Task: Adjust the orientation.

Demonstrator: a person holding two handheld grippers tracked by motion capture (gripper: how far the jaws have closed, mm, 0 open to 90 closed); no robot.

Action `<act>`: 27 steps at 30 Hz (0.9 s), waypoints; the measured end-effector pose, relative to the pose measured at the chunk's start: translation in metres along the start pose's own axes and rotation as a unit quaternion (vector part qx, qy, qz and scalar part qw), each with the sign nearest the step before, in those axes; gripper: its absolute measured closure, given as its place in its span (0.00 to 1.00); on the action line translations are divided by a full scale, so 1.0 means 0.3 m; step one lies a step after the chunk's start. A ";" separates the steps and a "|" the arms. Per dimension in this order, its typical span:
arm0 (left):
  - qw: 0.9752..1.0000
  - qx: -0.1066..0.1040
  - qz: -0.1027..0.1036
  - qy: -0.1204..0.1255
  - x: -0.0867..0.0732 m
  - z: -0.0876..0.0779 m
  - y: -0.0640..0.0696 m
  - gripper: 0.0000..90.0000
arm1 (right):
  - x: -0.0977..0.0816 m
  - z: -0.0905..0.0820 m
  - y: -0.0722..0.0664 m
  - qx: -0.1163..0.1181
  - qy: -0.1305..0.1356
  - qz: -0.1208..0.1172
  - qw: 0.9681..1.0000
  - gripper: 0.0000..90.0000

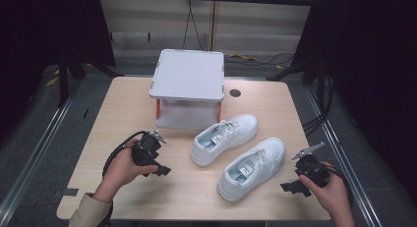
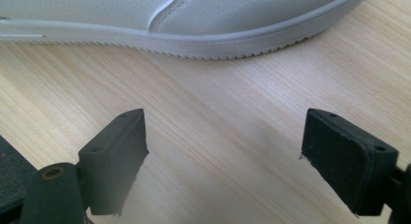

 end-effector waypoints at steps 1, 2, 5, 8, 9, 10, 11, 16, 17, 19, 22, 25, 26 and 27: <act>1.000 0.000 0.000 0.000 0.000 0.001 0.000 0.24 | 0.001 -0.001 -0.002 0.001 -0.001 -0.001 1.000 0.18; 1.000 -0.001 -0.001 0.000 0.000 0.001 0.000 0.24 | 0.003 -0.002 -0.005 0.000 -0.001 -0.002 1.000 0.18; 1.000 0.003 0.001 0.001 0.001 0.003 0.000 0.24 | 0.005 -0.002 -0.008 0.002 0.002 -0.004 1.000 0.18; 1.000 0.000 0.005 -0.003 0.004 0.008 0.005 0.24 | 0.004 -0.004 -0.006 0.001 0.002 -0.005 1.000 0.18; 1.000 -0.001 0.007 -0.004 0.005 0.010 0.006 0.24 | 0.004 -0.004 -0.006 0.001 0.002 -0.005 1.000 0.18; 1.000 -0.004 0.007 -0.004 0.006 0.013 0.008 0.24 | 0.003 -0.005 -0.006 0.002 0.002 -0.005 1.000 0.18; 1.000 -0.005 0.006 -0.005 0.006 0.014 0.009 0.24 | 0.003 -0.005 -0.006 0.002 0.002 -0.005 1.000 0.18; 1.000 -0.012 0.012 -0.011 0.020 0.018 0.017 0.24 | 0.005 -0.002 -0.006 0.005 0.001 -0.007 1.000 0.18; 1.000 -0.015 0.011 -0.012 0.024 0.018 0.019 0.24 | 0.005 -0.002 -0.006 0.005 0.001 -0.007 1.000 0.18; 1.000 -0.016 0.014 -0.011 0.035 0.018 0.024 0.24 | 0.005 0.000 -0.009 0.005 0.000 -0.005 1.000 0.17; 1.000 -0.018 0.021 -0.003 0.060 0.021 0.034 0.25 | 0.004 -0.003 -0.009 0.005 -0.002 -0.004 1.000 0.18; 0.999 -0.021 0.039 -0.016 0.091 0.018 0.053 0.25 | 0.003 -0.004 -0.007 0.004 -0.001 -0.005 1.000 0.18; 0.998 -0.021 0.050 -0.019 0.107 0.014 0.061 0.25 | 0.002 -0.005 -0.004 0.004 0.000 -0.006 1.000 0.18; 0.998 -0.023 0.060 -0.019 0.123 0.008 0.071 0.25 | 0.002 -0.006 -0.004 0.004 -0.001 -0.001 1.000 0.18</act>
Point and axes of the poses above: each handheld gripper's, and its own axes: z roughly forward along the jaws, x roughly out of its top, y roughly to its right, the point moved 2 cm from there along z, roughly forward along the jaws, and after that the axes turned 3 degrees about -x, right-handed, at the moved point
